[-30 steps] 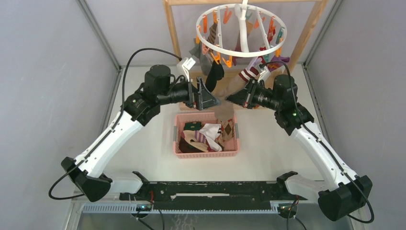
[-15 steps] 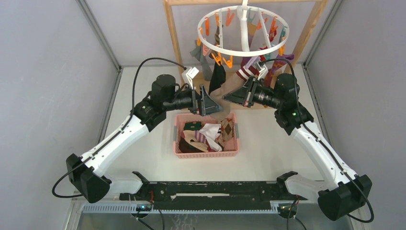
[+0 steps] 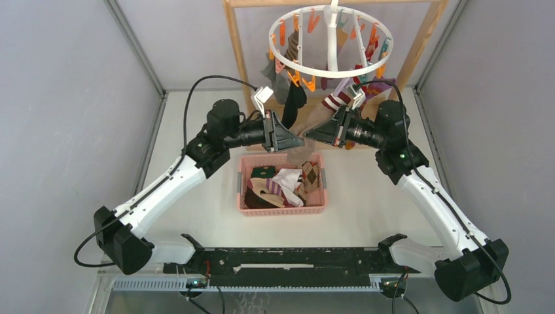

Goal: Remove the socks clipped to the hanger
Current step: Remove the sock from the hanger.

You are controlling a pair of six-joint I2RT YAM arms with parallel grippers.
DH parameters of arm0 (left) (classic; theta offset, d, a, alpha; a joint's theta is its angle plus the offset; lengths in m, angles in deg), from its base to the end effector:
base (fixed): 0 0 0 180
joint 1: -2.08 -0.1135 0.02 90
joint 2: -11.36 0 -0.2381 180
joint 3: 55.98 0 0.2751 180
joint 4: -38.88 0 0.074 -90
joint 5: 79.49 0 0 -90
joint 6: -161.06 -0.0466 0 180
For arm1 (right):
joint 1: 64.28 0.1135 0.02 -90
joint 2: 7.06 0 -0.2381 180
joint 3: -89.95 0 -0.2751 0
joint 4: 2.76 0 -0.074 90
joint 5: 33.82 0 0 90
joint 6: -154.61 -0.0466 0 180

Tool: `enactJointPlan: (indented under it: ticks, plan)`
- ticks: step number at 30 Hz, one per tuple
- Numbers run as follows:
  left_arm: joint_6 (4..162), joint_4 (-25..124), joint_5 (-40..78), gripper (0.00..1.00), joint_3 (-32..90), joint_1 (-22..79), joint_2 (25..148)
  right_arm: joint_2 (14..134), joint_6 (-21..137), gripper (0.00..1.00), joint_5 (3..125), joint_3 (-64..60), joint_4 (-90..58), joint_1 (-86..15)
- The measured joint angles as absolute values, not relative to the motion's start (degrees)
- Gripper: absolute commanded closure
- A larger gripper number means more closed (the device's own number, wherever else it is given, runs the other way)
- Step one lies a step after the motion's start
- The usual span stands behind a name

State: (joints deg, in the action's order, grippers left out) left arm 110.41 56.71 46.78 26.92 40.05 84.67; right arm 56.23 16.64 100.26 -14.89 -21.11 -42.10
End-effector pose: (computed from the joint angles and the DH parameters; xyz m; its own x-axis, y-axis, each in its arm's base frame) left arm 0.2458 -0.2268 0.3714 -0.6945 -0.1064 -0.7115 0.6689 0.2688 -0.6931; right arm 0.2554 0.1391 0.3706 -0.7469 0.2718 -0.6069 -0.5325 0.3023 0.7906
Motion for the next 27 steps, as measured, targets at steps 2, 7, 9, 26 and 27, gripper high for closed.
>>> enactJointPlan:
  ticks: [2,7,9,26,27]
  plan:
    - [110.9,56.2,47.8,0.99,26.9,40.1,85.5,56.2,16.6,1.0,100.2,-14.9,-21.1,-42.1]
    - [111.4,56.0,49.4,1.0,26.9,40.1,86.7,56.1,16.8,0.91,100.2,-14.9,-21.8,-42.1]
    - [111.4,56.0,49.8,1.0,26.9,40.1,86.9,55.9,17.1,0.81,99.8,-14.9,-22.4,-42.1]
    - [106.9,63.7,49.8,1.0,34.3,40.1,95.6,45.5,26.2,0.13,85.3,-14.7,-37.8,-47.0]
    - [106.7,63.8,49.8,1.0,34.7,40.1,96.1,45.2,27.0,0.12,84.1,-14.1,-39.4,-47.7]
